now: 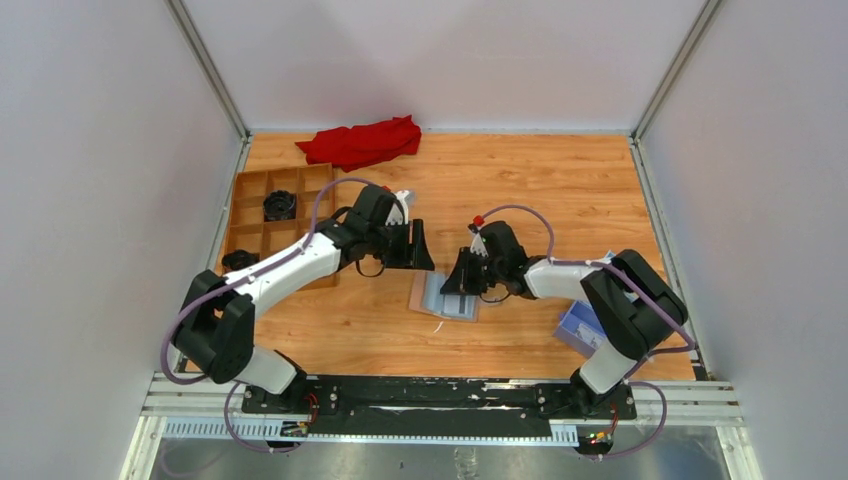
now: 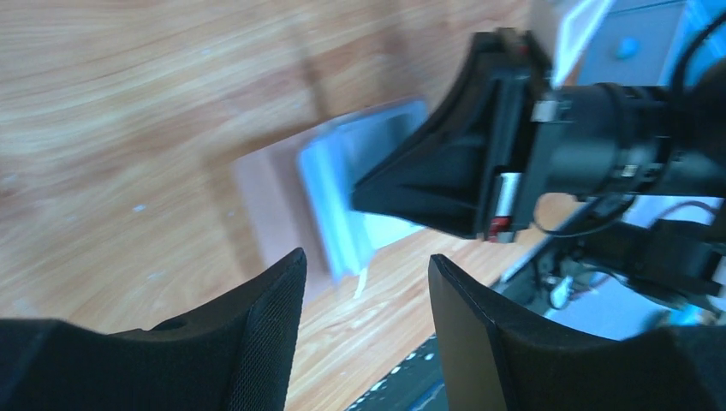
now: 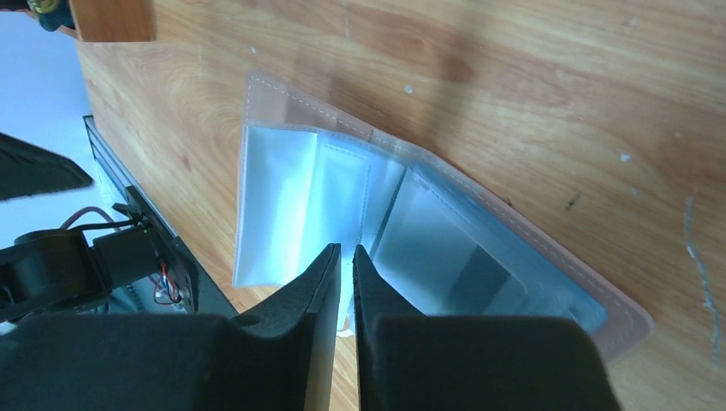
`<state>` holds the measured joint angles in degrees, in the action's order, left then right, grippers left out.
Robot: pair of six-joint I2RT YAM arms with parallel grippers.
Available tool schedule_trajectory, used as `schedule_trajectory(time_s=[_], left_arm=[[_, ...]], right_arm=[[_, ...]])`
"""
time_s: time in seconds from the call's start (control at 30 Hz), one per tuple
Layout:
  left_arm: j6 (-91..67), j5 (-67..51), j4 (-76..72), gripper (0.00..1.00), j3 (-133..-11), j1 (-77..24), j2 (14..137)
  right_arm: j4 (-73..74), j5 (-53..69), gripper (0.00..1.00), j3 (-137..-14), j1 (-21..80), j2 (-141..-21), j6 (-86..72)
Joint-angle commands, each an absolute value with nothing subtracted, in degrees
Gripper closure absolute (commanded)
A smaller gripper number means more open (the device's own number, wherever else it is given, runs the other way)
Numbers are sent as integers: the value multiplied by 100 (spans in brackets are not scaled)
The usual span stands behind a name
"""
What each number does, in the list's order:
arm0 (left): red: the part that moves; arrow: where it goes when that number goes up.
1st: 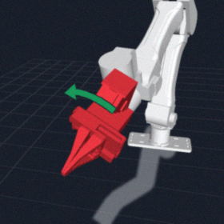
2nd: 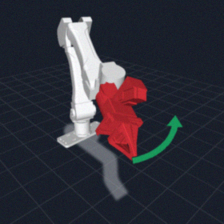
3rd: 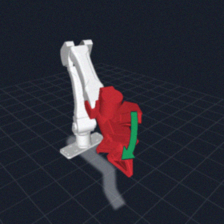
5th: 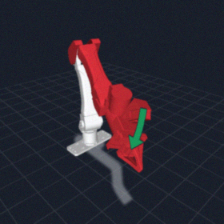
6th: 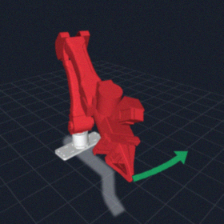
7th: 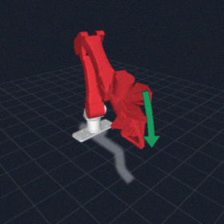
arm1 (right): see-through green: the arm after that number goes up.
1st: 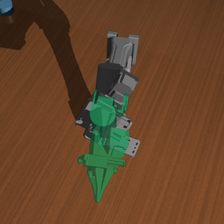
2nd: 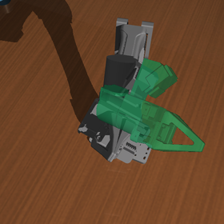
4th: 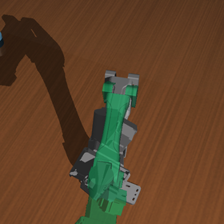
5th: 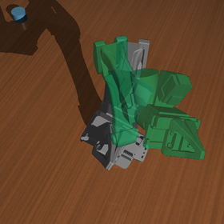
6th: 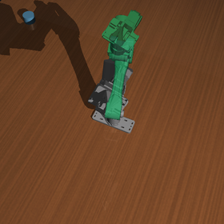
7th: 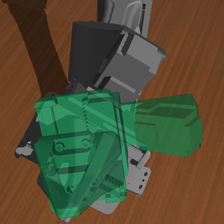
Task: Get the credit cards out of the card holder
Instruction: Remove the credit card from the card holder.
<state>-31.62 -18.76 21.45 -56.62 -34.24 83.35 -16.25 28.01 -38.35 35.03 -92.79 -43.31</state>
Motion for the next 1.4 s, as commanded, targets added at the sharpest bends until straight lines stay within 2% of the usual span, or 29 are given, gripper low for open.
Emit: schedule_trajectory(time_s=[0.0,0.1,0.3,0.6,0.7,1.0,1.13,1.37], left_arm=[[-3831,-3072,1058,42,-5317,-3403,8475],[-4443,-3530,54,42,-4919,-3423,8527],[-4463,-3383,26,43,-4942,-3581,8694],[-4476,-3259,26,43,-5346,-4057,9046],[-4405,-3236,26,43,-5513,-4232,8991],[-4634,-3225,26,44,-5698,-4315,9686],[-4605,-2950,24,44,-5603,-4236,9520],[-4005,-2453,1085,44,-5682,-3798,9257]], right_arm=[[-1706,2861,87,-3972,3592,-9246,-4440],[-1642,2735,86,-3797,3590,-8768,-4444],[-689,2098,75,-3531,3569,-7646,-3886],[-277,1625,76,-2599,3153,-6409,-4072],[-290,1512,72,-2434,3102,-6093,-4124],[-700,1949,72,-2480,3041,-6523,-4353],[-911,2126,72,-2596,3050,-6796,-4359],[-1258,2565,73,-2760,3048,-7492,-4322]])
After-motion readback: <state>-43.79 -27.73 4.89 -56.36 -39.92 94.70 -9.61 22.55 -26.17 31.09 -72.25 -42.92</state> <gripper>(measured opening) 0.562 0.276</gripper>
